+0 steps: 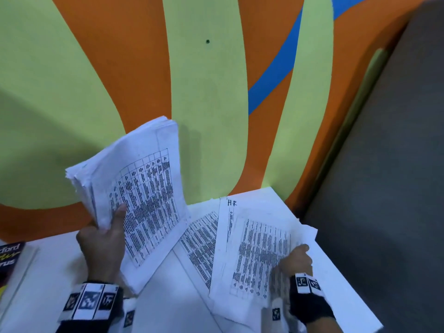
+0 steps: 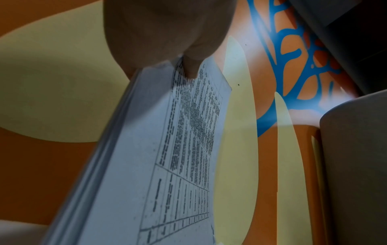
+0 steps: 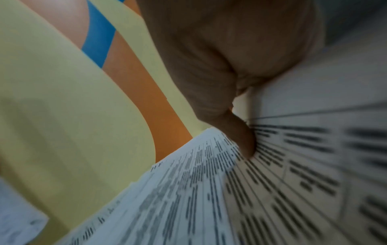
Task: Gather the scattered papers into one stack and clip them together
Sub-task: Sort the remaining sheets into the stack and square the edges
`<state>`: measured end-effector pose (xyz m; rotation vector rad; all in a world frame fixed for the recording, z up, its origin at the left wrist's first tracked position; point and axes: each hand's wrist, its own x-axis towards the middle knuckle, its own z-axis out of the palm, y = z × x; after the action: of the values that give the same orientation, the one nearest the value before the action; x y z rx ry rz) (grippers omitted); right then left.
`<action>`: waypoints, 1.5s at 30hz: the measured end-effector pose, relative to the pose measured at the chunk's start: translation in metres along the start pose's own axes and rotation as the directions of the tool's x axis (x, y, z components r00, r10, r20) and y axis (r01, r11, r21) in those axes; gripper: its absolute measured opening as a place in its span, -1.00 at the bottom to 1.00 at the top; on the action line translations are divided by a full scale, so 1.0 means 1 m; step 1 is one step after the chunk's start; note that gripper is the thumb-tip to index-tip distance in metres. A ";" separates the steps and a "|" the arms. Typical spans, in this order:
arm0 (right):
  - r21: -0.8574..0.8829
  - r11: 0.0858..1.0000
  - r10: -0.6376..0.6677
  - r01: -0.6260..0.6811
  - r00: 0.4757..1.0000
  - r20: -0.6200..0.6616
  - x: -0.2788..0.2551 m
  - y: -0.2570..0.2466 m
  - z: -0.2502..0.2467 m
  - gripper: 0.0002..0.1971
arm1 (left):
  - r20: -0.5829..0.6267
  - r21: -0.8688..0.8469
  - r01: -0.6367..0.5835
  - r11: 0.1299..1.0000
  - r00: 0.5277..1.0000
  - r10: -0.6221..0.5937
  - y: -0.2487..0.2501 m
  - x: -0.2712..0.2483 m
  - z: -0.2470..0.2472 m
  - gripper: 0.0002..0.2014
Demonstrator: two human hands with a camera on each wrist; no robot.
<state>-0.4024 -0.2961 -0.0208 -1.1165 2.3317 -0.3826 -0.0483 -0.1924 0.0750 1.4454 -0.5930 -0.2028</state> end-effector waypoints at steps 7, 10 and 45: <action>0.233 0.917 -0.308 0.323 0.946 -0.099 0.002 0.006 -0.066 -0.58 | -0.010 0.042 -0.018 0.999 1.000 0.018 0.001 0.007 -0.007 -0.63; 0.426 0.857 -0.289 0.290 0.955 -0.069 0.012 0.002 -0.090 -0.82 | -0.016 0.034 -0.016 0.999 1.000 0.016 -0.001 0.009 -0.008 -0.67; -0.115 0.658 -0.631 0.744 0.628 0.455 0.018 -0.101 -0.021 -0.81 | -0.121 0.159 0.053 0.986 0.992 -0.034 -0.008 -0.001 -0.046 -0.53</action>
<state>-0.3591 -0.3720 0.0370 -2.0507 1.5486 -0.0551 -0.0244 -0.1534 0.0666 1.6168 -0.4899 -0.1044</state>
